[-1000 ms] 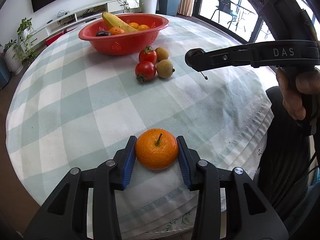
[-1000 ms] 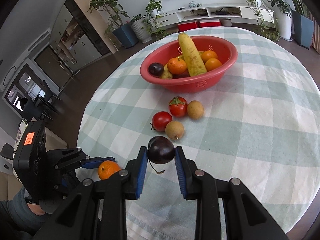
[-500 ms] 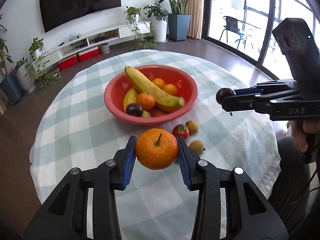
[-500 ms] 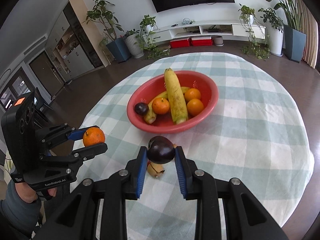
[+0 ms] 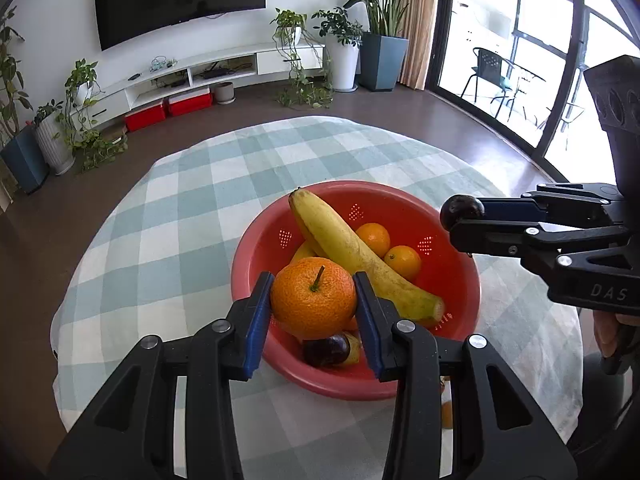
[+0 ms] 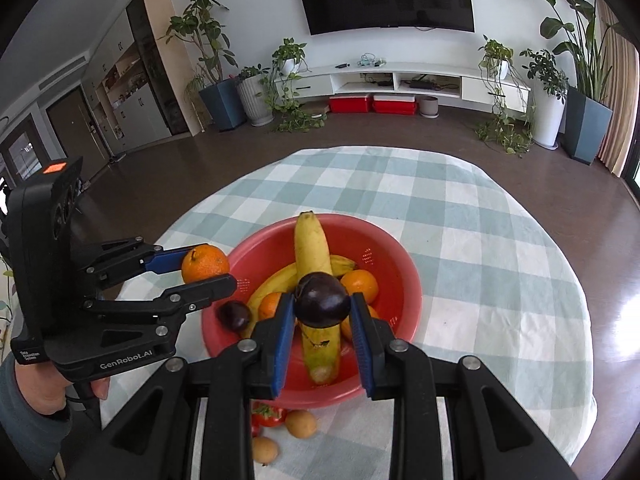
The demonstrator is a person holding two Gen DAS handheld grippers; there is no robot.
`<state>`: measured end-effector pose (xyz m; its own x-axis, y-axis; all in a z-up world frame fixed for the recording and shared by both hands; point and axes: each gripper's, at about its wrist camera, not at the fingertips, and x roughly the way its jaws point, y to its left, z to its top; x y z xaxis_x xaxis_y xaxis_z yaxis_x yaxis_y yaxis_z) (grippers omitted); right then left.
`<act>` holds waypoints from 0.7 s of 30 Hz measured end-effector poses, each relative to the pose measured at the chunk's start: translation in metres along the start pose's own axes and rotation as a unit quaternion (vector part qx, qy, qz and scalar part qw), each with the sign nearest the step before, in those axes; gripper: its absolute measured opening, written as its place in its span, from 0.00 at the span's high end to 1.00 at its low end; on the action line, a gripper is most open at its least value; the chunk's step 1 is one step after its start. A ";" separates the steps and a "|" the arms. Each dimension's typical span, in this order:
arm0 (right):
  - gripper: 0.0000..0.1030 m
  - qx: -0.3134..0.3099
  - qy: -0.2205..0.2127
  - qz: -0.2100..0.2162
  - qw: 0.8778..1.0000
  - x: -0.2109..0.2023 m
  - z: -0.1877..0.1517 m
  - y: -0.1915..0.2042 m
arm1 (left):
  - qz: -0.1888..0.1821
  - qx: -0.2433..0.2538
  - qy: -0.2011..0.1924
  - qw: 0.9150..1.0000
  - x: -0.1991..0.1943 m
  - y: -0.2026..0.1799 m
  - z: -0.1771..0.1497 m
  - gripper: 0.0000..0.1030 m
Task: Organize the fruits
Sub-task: 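Carry the mandarin and plum over the red colander with both tools, then open both tools to drop the mandarin and plum into the colander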
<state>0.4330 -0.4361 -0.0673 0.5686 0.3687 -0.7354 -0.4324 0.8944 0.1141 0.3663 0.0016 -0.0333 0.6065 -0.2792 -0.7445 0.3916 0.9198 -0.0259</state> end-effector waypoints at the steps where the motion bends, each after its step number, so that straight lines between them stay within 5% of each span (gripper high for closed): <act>1: 0.71 -0.001 0.007 -0.006 1.000 0.009 0.000 -0.002 | 0.000 0.001 0.004 1.000 0.007 -0.001 -0.001 0.64; 11: 0.69 -0.015 0.043 -0.033 0.998 0.047 -0.011 -0.006 | 0.001 0.004 0.019 1.000 0.045 -0.009 -0.008 0.61; 14: 0.64 -0.016 0.046 -0.038 0.998 0.048 -0.013 -0.006 | -0.003 0.001 0.007 1.000 0.042 -0.008 -0.008 0.35; 21: 0.48 -0.021 0.030 -0.039 0.999 0.029 -0.019 0.001 | 0.012 -0.008 -0.023 1.000 0.013 -0.007 -0.015 0.20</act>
<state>0.4361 -0.4294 -0.1015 0.5599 0.2814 -0.7793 -0.4178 0.9081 0.0277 0.3613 -0.0046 -0.0526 0.6468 -0.2689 -0.7137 0.3653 0.9307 -0.0195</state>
